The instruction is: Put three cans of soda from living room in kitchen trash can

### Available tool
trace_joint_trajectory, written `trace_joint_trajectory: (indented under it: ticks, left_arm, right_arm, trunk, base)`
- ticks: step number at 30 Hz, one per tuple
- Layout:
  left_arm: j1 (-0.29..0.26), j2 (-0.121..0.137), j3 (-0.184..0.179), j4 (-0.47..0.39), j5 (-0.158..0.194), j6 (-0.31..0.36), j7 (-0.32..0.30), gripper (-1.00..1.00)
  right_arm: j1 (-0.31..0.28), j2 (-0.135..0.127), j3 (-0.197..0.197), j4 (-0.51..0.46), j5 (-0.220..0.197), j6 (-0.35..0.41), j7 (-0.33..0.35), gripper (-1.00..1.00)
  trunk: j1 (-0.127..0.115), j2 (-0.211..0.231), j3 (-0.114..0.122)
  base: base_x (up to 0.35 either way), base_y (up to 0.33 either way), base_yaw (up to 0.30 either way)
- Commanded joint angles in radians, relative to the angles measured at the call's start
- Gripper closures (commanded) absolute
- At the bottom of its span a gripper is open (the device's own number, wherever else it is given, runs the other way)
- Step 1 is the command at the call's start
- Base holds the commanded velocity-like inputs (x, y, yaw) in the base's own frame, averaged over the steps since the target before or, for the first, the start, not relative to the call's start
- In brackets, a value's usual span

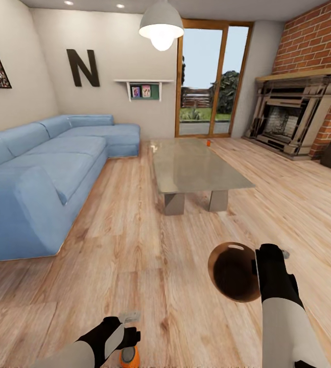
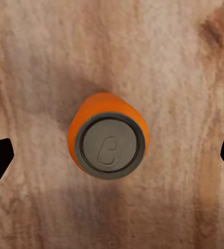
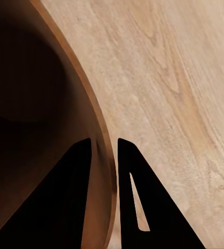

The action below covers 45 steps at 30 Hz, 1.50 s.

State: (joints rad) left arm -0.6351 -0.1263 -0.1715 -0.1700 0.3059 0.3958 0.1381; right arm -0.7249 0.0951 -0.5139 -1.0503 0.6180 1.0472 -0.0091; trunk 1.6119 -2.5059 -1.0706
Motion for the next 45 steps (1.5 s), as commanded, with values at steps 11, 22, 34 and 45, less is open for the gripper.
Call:
trace_joint_trajectory:
  ticks: [11,22,34,45]
  left_arm:
    - [0.0,0.003,-0.004,-0.005,0.003,-0.045,0.0,-1.0]
    - [0.0,0.004,-0.006,-0.007,0.001,-0.071,0.0,-1.0]
    - [0.0,0.004,-0.006,-0.008,0.002,-0.074,0.0,-1.0]
    - [0.0,0.004,-0.008,-0.008,0.001,-0.079,0.0,-1.0]
  right_arm:
    - [-0.001,0.0,0.002,0.0,-0.003,0.0,0.001,1.0]
    - [-0.001,0.003,0.005,-0.082,-0.006,0.0,0.002,1.0]
    - [0.002,0.006,0.049,-0.249,-0.015,0.0,0.012,1.0]
    - [0.002,0.011,0.051,-0.252,-0.015,0.0,0.012,1.0]
  trunk:
    - [0.004,-0.003,-0.039]
    - [0.004,-0.003,-0.039]
    - [0.006,-0.003,-0.05]
    - [0.011,-0.006,-0.093]
  base:
    - [0.0,0.0,0.0]
    - [0.0,0.0,0.0]
    - [0.0,0.0,0.0]
    - [0.0,0.0,0.0]
